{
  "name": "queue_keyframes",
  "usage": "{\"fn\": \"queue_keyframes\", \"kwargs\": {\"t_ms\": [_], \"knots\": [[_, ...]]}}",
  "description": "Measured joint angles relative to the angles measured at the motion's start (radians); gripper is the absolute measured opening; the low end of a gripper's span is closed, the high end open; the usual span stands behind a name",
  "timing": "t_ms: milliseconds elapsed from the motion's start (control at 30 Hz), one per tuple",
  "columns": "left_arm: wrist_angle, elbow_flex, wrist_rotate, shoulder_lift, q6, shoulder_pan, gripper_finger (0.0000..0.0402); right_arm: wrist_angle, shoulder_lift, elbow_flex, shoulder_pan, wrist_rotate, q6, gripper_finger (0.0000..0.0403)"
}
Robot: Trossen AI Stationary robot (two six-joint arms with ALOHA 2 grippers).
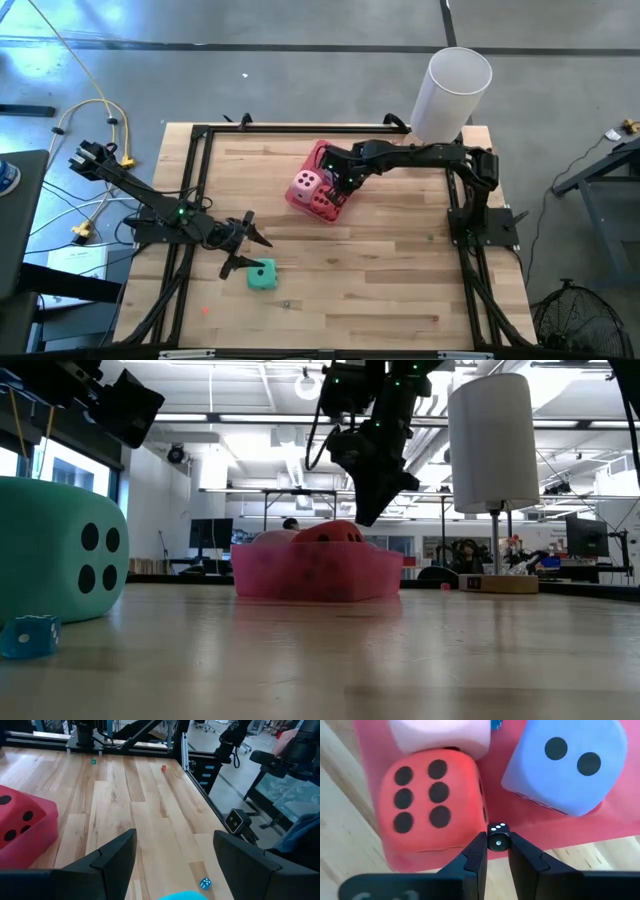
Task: Pick & Place Dice
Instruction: Put the small black die into the red bin, then put the large light blue die into the red bin
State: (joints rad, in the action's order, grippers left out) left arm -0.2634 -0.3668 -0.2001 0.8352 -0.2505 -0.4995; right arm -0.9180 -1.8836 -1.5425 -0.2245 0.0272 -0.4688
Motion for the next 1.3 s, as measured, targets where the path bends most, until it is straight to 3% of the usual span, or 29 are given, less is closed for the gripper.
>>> {"fn": "queue_keyframes", "kwargs": {"t_ms": [267, 500, 700, 1033, 1167, 1300], "knots": [[-0.008, 0.0, -0.002, 0.0, -0.062, 0.0, 0.0257, -0.019, -0.067, 0.002, -0.045, -0.087, -0.002, 0.008], [-0.007, 0.0, -0.002, 0.0, -0.063, 0.0, 0.0257, 0.005, -0.082, 0.002, -0.074, -0.121, -0.018, 0.016], [-0.008, 0.0, -0.005, 0.0, -0.065, 0.0, 0.0257, 0.001, -0.076, 0.001, -0.126, -0.086, -0.094, 0.0215], [-0.007, 0.0, -0.004, 0.0, -0.117, 0.0, 0.0257, 0.0, -0.076, 0.001, -0.19, -0.099, -0.131, 0.0216], [-0.005, 0.0, 0.003, 0.0, -0.118, 0.0, 0.0257, 0.002, -0.076, 0.001, -0.203, -0.203, -0.091, 0.0215], [0.013, 0.0, 0.038, 0.002, -0.118, 0.0, 0.0257, -0.008, -0.07, 0.001, -0.218, -0.434, -0.04, 0.0217]]}}
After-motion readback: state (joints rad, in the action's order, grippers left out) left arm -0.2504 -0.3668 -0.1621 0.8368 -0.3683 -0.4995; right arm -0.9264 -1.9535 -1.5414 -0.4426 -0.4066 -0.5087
